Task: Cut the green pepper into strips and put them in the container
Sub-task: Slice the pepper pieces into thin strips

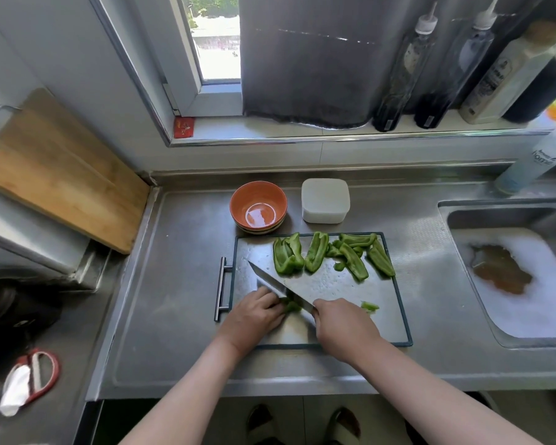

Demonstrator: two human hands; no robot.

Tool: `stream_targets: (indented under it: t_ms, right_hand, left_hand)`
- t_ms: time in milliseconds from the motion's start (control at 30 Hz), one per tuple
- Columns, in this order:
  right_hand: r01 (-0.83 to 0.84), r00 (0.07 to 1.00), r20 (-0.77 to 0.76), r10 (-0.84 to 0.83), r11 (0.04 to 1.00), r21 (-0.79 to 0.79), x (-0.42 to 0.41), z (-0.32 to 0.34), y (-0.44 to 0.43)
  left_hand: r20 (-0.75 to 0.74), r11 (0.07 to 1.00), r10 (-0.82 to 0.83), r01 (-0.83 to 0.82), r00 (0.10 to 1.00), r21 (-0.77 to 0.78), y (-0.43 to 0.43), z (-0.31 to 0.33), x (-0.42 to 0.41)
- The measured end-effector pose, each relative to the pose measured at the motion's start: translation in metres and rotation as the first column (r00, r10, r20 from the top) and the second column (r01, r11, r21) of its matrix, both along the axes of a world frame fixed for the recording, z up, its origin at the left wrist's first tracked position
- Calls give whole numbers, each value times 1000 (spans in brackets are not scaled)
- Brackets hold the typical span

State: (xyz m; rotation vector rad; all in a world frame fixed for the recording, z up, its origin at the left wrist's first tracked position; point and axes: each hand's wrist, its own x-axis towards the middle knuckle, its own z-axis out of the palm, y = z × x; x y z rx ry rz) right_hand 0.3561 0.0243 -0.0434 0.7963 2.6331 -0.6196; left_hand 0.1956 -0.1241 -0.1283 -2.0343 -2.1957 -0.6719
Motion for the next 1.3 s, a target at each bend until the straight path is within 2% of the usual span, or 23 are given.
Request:
stream_targets:
  t_ms: [200, 333, 500, 633, 833, 967, 1067, 1167, 1300]
  right_hand:
    - [74, 996, -47, -79, 992, -106, -8, -20, 2]
    - [69, 996, -54, -75, 993, -95, -7, -20, 1]
    - [74, 996, -37, -80, 988, -138, -30, -12, 5]
    - [139, 985, -74, -154, 974, -179, -23, 4, 21]
    - [227, 953, -154, -260, 953, -203, -15, 21, 51]
    - [265, 934, -180, -309, 936, -231, -4, 22, 60]
    - [288, 929, -180, -325, 936, -204, 8, 16, 64]
    - [306, 928, -162, -336, 934, -183, 21, 9, 70]
    - [328, 917, -165, -363, 922, -207, 33, 6, 79]
  left_hand:
    - [-1, 999, 42, -42, 999, 28, -5, 4, 0]
    - [-6, 998, 66, -66, 998, 18, -12, 2, 2]
    - [91, 992, 107, -101, 990, -76, -23, 1, 4]
    - [155, 974, 171, -143, 973, -174, -27, 10, 4]
    - [272, 936, 353, -334, 895, -116, 6, 33, 8]
    - [276, 866, 465, -366, 841, -342, 41, 41, 8]
    - [182, 805, 490, -362, 852, -471, 61, 44, 10]
    - [152, 779, 481, -342, 864, -525, 71, 39, 13]
    - [198, 792, 493, -343, 847, -504, 69, 30, 12]
